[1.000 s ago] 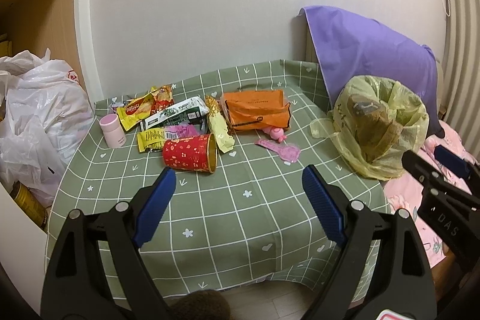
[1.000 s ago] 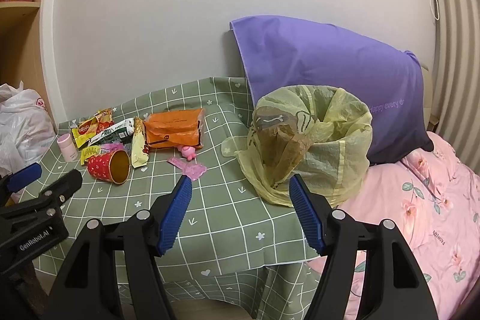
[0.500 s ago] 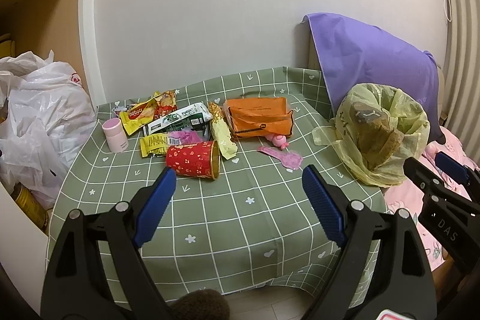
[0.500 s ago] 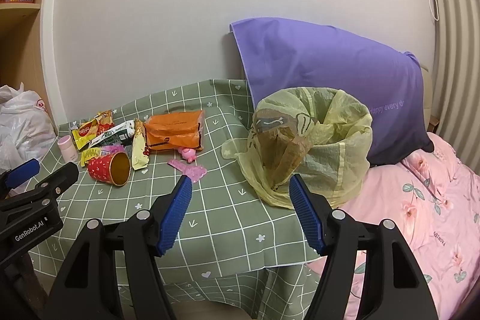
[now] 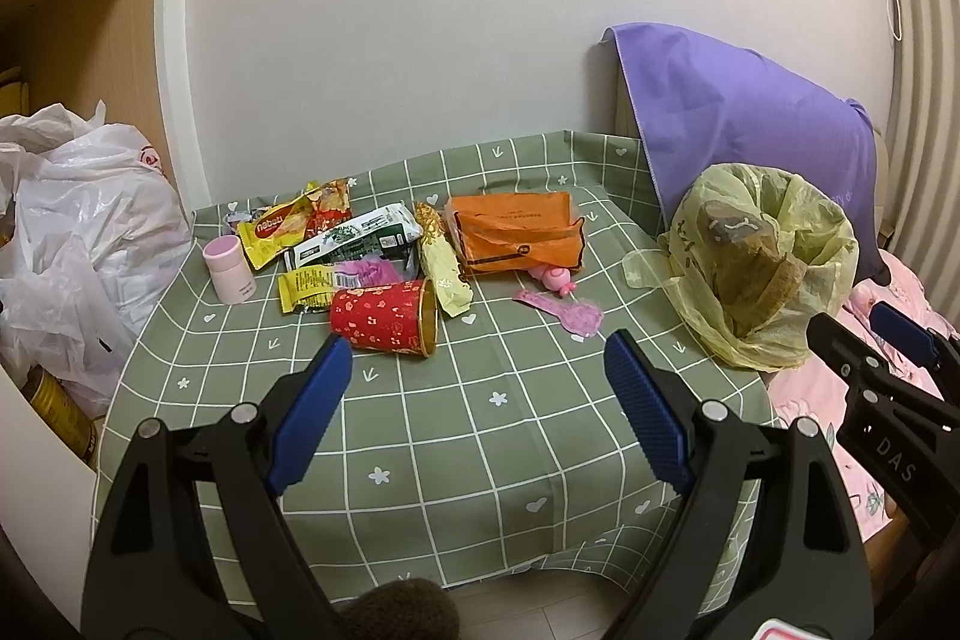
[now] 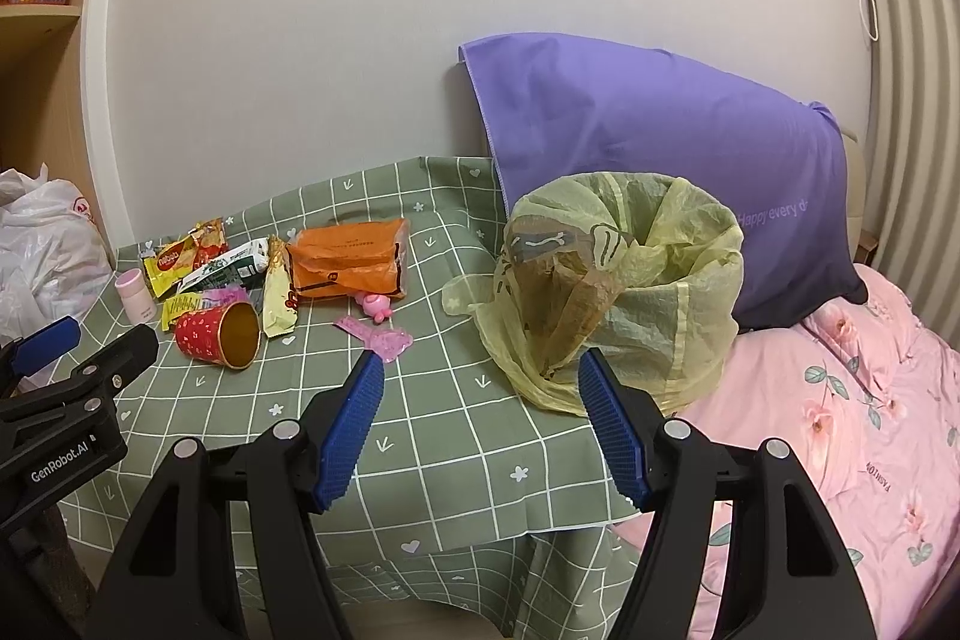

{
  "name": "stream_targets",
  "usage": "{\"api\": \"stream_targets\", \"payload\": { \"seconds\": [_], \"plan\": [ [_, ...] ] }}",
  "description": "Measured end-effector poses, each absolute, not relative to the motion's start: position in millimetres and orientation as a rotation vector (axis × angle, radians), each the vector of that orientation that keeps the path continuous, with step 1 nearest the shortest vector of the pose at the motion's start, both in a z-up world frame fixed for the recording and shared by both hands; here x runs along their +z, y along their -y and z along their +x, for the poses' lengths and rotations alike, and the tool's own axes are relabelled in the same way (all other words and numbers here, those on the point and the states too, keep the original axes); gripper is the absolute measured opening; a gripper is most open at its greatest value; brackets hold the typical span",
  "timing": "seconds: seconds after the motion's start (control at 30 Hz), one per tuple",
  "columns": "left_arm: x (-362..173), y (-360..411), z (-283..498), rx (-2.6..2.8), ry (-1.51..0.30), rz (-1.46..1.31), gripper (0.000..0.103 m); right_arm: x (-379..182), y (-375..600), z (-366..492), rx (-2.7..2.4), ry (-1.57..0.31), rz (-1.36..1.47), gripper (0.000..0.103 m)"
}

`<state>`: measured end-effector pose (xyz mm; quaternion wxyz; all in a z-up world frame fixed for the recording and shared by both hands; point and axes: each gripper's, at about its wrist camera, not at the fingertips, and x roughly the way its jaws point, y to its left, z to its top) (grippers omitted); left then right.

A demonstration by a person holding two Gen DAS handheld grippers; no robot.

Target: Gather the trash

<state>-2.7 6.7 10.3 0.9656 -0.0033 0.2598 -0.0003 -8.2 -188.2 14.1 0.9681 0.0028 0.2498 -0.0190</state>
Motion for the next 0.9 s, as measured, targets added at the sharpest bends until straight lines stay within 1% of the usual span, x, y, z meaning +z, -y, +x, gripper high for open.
{"api": "stream_targets", "payload": {
  "seconds": [0.9],
  "plan": [
    [7.0, -6.8, -0.7, 0.016, -0.537, 0.000, 0.082, 11.5, 193.3, -6.2, -0.038, -0.504, 0.016, 0.064]
  ]
}}
